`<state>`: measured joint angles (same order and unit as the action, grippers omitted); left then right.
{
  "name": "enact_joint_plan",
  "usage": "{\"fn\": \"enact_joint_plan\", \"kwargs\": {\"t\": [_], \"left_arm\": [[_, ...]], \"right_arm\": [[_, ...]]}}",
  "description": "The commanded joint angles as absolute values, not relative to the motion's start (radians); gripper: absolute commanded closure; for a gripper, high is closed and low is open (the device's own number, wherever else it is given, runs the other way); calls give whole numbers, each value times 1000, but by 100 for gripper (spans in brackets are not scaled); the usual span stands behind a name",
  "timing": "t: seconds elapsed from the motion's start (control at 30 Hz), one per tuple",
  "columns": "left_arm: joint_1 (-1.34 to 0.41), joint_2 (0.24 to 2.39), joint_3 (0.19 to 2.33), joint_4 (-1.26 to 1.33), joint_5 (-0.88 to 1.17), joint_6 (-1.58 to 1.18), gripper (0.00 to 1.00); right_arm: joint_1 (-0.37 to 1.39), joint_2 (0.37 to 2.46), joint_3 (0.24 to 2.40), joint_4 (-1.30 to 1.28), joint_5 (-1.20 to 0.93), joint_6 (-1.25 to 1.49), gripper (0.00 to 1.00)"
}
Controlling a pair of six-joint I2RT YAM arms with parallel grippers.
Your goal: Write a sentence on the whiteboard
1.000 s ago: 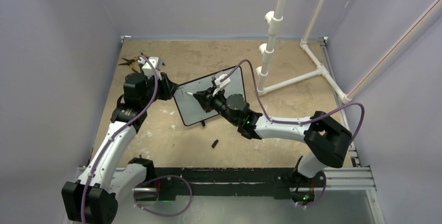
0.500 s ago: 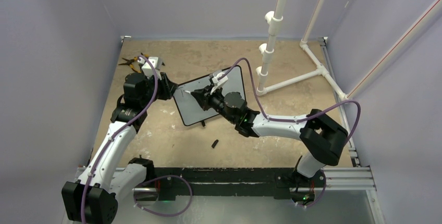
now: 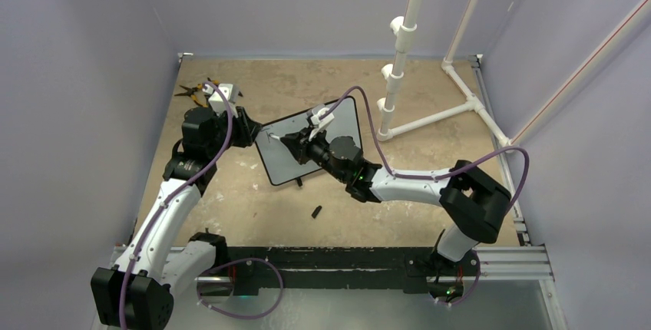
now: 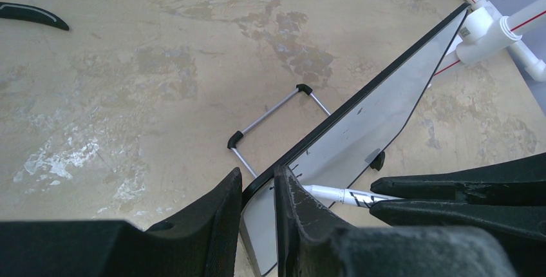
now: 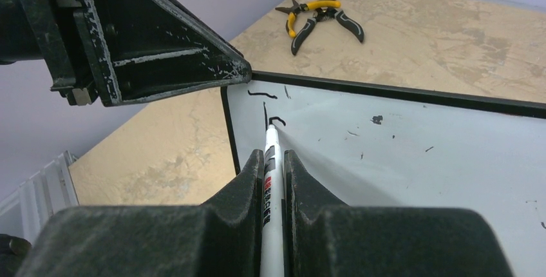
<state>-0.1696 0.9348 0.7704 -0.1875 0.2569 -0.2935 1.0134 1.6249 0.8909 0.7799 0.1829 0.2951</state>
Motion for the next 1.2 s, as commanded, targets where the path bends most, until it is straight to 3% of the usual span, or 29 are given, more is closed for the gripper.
{"fn": "enact_joint_plan", "kwargs": {"t": [0.0, 1.17], "left_arm": [[-166, 932, 774, -180, 274, -289, 78], [-166, 934, 775, -180, 272, -287, 78]], "right_arm": [[1008, 1611, 872, 788, 203, 284, 100], [1008, 1592, 897, 812, 239, 272, 100]]}}
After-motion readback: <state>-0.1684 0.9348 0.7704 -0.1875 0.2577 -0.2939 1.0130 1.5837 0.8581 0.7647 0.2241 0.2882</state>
